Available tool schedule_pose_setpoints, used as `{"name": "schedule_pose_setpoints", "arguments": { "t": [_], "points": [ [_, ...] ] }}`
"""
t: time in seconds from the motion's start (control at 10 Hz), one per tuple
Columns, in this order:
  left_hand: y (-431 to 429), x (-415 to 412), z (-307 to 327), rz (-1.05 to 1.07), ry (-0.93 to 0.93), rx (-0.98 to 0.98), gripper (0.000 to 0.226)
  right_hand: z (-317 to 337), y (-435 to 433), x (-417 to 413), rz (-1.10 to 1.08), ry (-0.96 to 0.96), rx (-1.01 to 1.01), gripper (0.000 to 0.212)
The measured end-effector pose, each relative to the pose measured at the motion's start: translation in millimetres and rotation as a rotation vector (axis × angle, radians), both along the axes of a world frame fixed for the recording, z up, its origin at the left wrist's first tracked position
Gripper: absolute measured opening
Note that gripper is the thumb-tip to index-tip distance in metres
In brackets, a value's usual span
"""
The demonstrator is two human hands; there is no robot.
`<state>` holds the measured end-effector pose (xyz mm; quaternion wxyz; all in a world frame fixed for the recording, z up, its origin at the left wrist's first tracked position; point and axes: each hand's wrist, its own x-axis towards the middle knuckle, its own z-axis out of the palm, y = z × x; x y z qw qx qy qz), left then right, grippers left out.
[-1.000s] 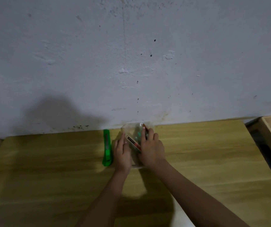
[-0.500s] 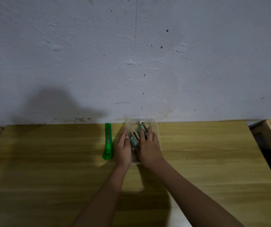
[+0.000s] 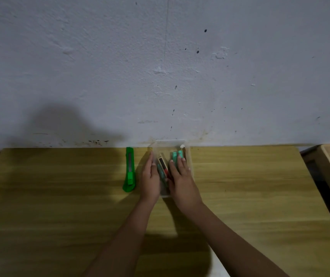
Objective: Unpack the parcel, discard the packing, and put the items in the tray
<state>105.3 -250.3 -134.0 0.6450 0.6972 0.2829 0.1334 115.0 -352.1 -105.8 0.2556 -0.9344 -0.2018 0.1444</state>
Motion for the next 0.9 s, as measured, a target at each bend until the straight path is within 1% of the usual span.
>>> {"name": "schedule_pose_setpoints", "arguments": {
  "t": [0.1,0.2,0.3,0.4,0.5,0.6,0.7,0.8,0.9],
  "points": [
    [1,0,2,0.0,-0.008,-0.018,0.041,-6,11,4,-0.18,-0.001,0.108,0.05],
    [3,0,1,-0.012,-0.009,-0.082,0.041,-13,25,9,-0.304,-0.033,0.135,0.047],
    [8,0,-1,-0.036,0.02,-0.152,0.042,-13,31,13,-0.357,-0.043,0.143,0.047],
    [11,-1,2,-0.078,0.034,-0.21,0.043,-12,32,13,-0.367,-0.048,0.124,0.048],
    [12,-1,5,-0.134,0.028,-0.181,0.043,-10,30,14,-0.347,-0.036,0.109,0.049],
    [17,0,10,-0.21,0.082,-0.034,0.042,-7,27,16,-0.282,0.009,0.103,0.052],
    [24,1,26,-0.319,0.209,0.193,0.04,-3,21,22,-0.208,0.08,0.043,0.053],
    [33,-1,39,-0.462,0.392,0.494,0.036,11,16,24,-0.077,0.117,-0.092,0.055],
    [35,-26,76,-0.589,0.615,0.855,0.049,32,5,-4,0.019,0.088,-0.139,0.05]
  ]
}}
